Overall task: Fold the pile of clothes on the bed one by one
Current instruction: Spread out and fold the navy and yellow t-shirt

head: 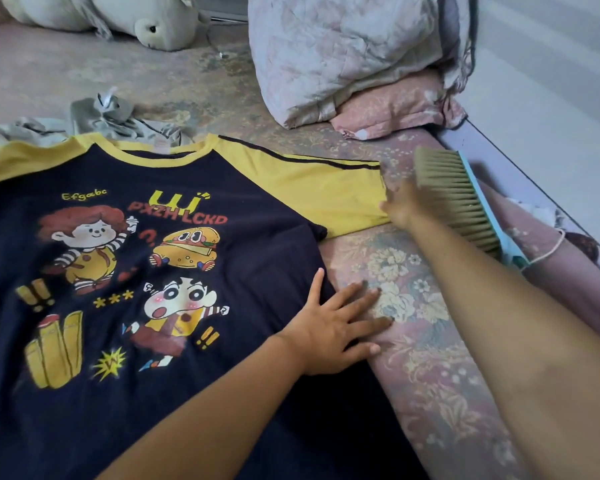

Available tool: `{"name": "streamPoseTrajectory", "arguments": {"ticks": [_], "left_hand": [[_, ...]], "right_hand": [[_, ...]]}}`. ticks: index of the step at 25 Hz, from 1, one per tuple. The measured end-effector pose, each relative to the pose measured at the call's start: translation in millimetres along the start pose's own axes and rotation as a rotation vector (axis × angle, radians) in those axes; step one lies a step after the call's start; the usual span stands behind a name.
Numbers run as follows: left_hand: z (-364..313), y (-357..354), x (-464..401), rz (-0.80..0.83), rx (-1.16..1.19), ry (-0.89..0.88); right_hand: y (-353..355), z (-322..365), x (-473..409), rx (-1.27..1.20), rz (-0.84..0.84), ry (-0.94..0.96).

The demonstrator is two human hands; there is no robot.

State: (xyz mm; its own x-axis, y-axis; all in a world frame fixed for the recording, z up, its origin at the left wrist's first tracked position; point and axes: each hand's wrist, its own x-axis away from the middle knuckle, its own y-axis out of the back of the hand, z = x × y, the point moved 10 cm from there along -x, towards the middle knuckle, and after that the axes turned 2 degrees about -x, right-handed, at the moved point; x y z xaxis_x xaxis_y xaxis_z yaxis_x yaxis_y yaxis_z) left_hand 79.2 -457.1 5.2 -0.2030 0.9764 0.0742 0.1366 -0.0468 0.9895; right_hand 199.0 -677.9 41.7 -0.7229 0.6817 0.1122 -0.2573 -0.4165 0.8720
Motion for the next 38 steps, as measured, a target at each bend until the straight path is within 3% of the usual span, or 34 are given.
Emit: {"name": "streamPoseTrajectory", "arguments": {"ticks": [4, 6, 11, 15, 18, 20, 24, 29, 33, 38], "left_hand": [[-31, 5, 17, -0.059, 0.003, -0.096], [-68, 2, 41, -0.133, 0.12, -0.187], [-96, 26, 54, -0.258, 0.514, -0.078], [-111, 11, 62, -0.23, 0.479, -0.038], [-89, 20, 100, -0.413, 0.609, 0.17], [-68, 17, 138, -0.431, 0.45, 0.296], [-70, -20, 199, -0.205, -0.054, 0.233], [-121, -36, 240, -0.203, -0.168, 0.036], [-122, -31, 261, -0.335, -0.172, -0.048], [-134, -34, 270, -0.326, -0.18, -0.061]], "right_hand": [[8, 43, 88, 0.278, -0.11, 0.363], [2, 33, 147, 0.232, -0.04, 0.402], [-4, -52, 240, -0.081, 0.186, 0.049], [1, -97, 296, -0.498, 0.18, -0.292], [-12, -93, 341, -0.35, 0.253, -0.213], [-25, -88, 359, -0.098, 0.261, -0.121], [-34, -93, 382, 0.17, 0.242, -0.138], [-12, -96, 401, 0.058, 0.069, -0.151], [-12, -79, 418, 0.178, -0.02, -0.023], [-13, -96, 409, -0.036, 0.083, -0.082]]}}
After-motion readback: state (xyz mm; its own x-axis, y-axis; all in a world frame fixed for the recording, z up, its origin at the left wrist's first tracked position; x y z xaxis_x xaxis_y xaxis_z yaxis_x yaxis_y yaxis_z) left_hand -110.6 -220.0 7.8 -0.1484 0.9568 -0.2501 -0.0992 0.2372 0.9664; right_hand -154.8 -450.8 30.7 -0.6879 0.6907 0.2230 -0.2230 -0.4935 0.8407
